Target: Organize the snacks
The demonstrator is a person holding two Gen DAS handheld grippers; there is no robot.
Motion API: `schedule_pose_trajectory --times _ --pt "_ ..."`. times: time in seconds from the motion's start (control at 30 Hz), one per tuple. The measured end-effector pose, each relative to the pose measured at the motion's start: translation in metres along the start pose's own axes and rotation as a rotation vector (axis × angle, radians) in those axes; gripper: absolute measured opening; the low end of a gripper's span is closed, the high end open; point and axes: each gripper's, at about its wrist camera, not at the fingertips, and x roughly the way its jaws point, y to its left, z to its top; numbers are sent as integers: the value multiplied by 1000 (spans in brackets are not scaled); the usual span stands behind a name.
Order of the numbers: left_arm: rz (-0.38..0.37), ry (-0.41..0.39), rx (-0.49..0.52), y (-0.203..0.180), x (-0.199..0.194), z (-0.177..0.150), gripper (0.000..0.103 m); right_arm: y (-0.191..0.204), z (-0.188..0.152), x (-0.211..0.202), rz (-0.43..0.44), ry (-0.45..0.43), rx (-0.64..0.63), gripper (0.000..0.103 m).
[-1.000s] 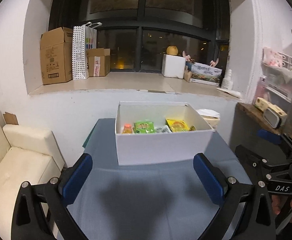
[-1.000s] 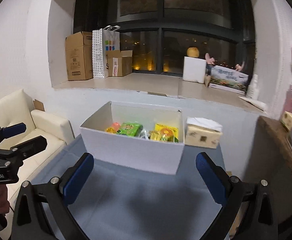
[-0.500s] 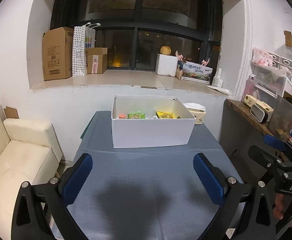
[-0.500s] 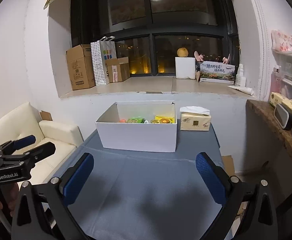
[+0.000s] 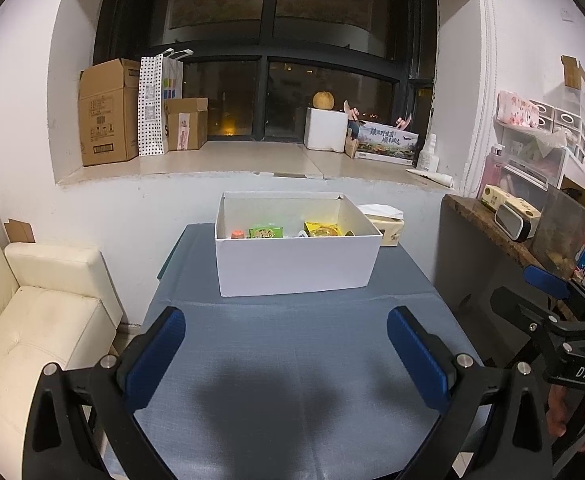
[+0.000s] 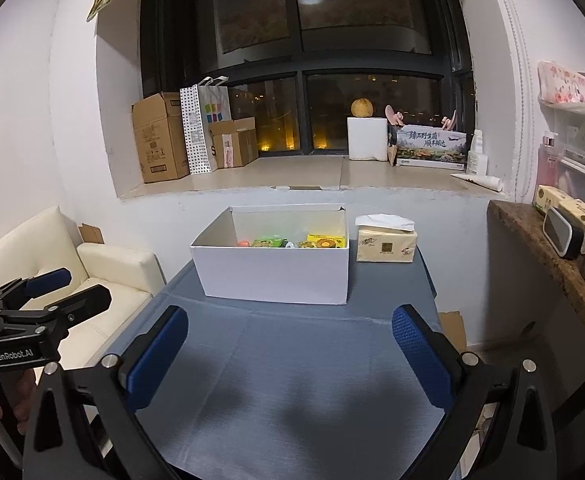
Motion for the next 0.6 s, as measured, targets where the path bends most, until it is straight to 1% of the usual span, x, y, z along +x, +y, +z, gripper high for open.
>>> schedule_pose_trajectory --times 0.6 --pt "-7 10 6 2 1 0 103 -1 -1 2 7 8 3 103"
